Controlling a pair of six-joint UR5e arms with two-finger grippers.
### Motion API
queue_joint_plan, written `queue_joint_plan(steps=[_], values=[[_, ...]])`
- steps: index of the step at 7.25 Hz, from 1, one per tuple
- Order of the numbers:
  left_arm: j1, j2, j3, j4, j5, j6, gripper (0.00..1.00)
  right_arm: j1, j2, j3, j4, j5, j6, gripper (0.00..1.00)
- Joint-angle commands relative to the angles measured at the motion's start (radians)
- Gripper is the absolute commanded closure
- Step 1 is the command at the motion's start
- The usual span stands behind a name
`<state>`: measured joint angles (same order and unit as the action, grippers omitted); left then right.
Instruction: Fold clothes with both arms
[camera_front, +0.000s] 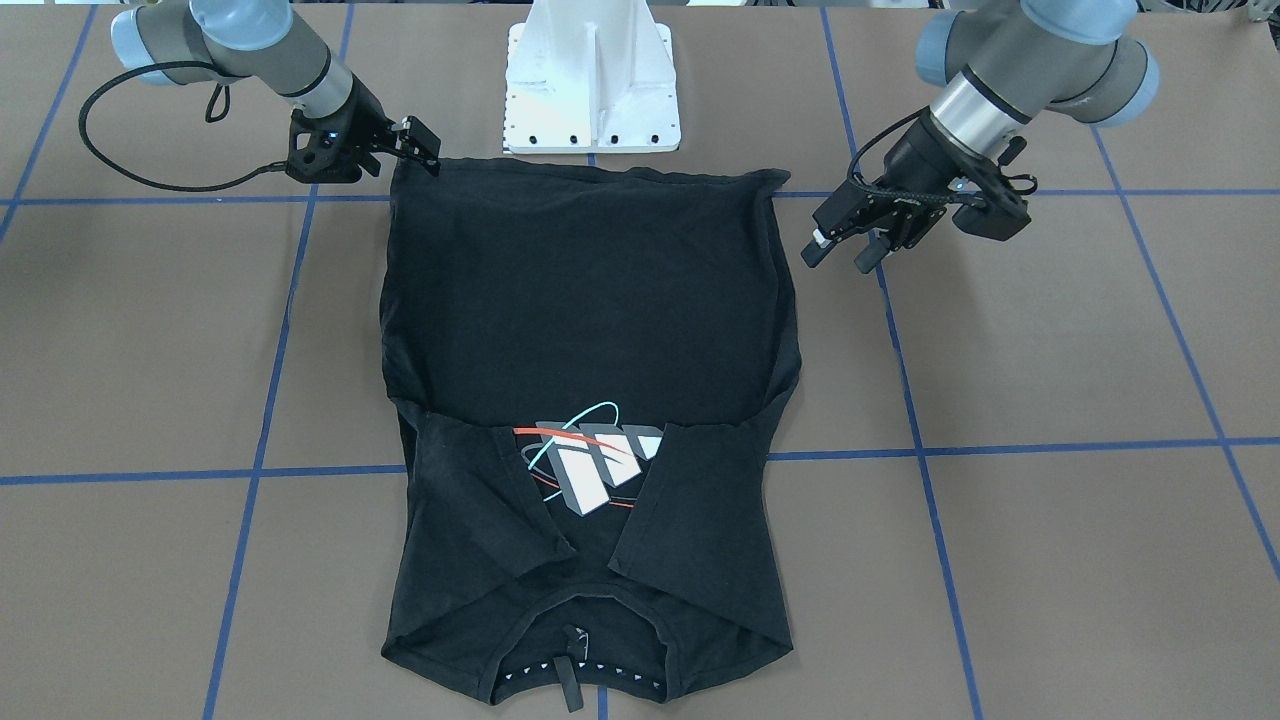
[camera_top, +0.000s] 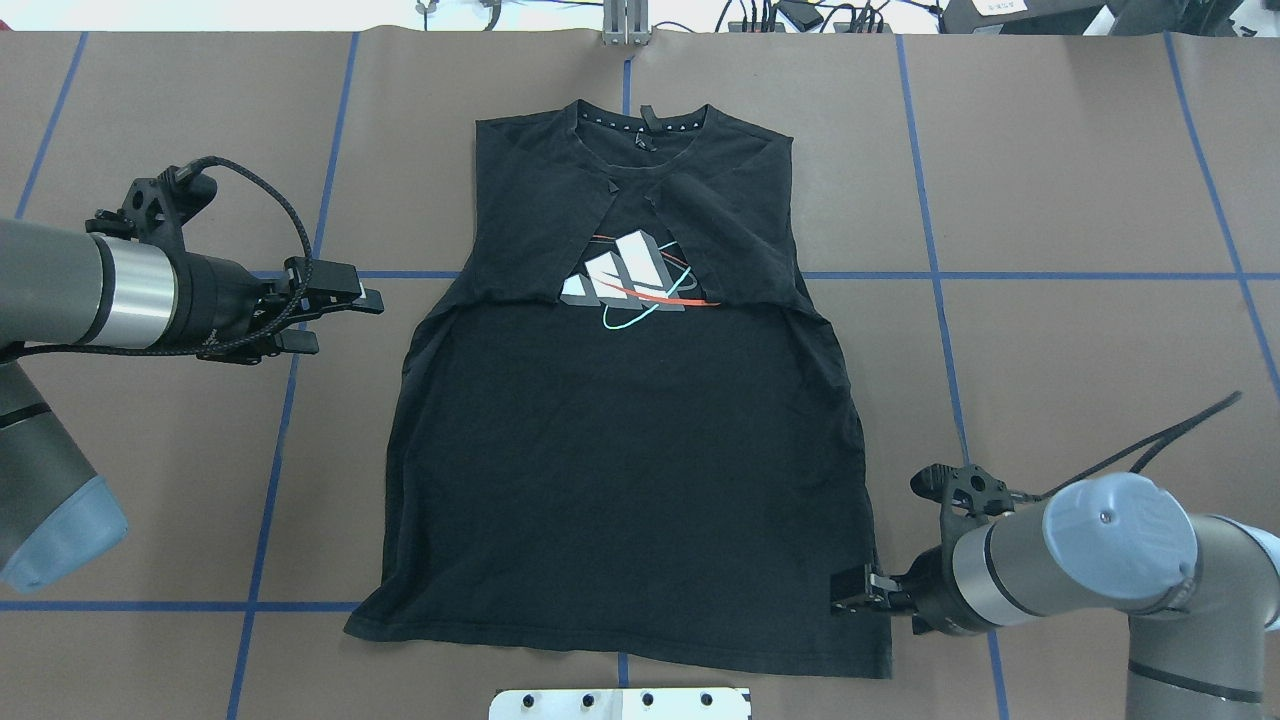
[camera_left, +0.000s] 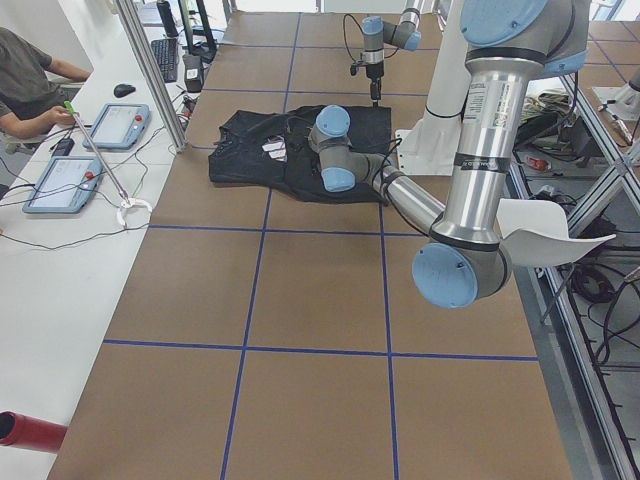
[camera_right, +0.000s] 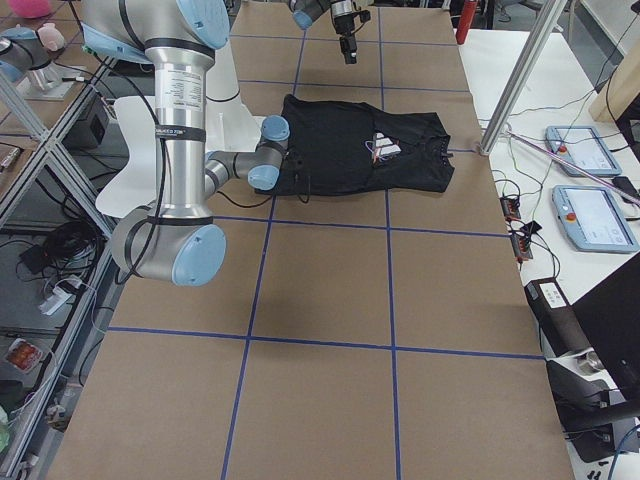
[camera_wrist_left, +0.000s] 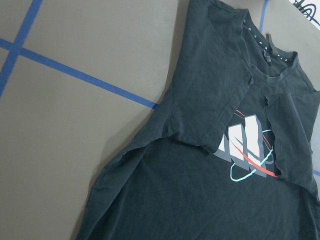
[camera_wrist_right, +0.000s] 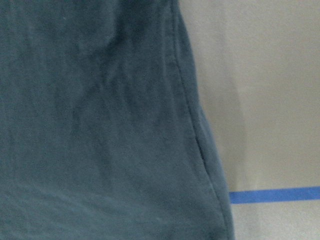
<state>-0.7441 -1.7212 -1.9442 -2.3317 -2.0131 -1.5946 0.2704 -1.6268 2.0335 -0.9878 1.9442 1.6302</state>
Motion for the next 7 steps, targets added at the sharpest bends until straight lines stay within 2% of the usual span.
queue_joint_plan(steps=[1,3,5,7], values=[[0.003,-0.001,-0.002,-0.001,0.002,-0.002,0.00,-0.033,-0.028,0.001,0.000,-0.019,0.002,0.00],[0.003,-0.001,-0.010,-0.002,0.001,-0.002,0.00,-0.048,-0.028,0.002,-0.005,-0.007,0.003,0.02],[0.003,0.000,-0.018,-0.002,0.001,-0.002,0.00,-0.089,-0.015,0.002,-0.029,-0.010,0.005,0.11],[0.003,0.002,-0.018,-0.001,0.001,-0.002,0.00,-0.094,-0.016,0.004,-0.043,-0.010,0.022,0.25]])
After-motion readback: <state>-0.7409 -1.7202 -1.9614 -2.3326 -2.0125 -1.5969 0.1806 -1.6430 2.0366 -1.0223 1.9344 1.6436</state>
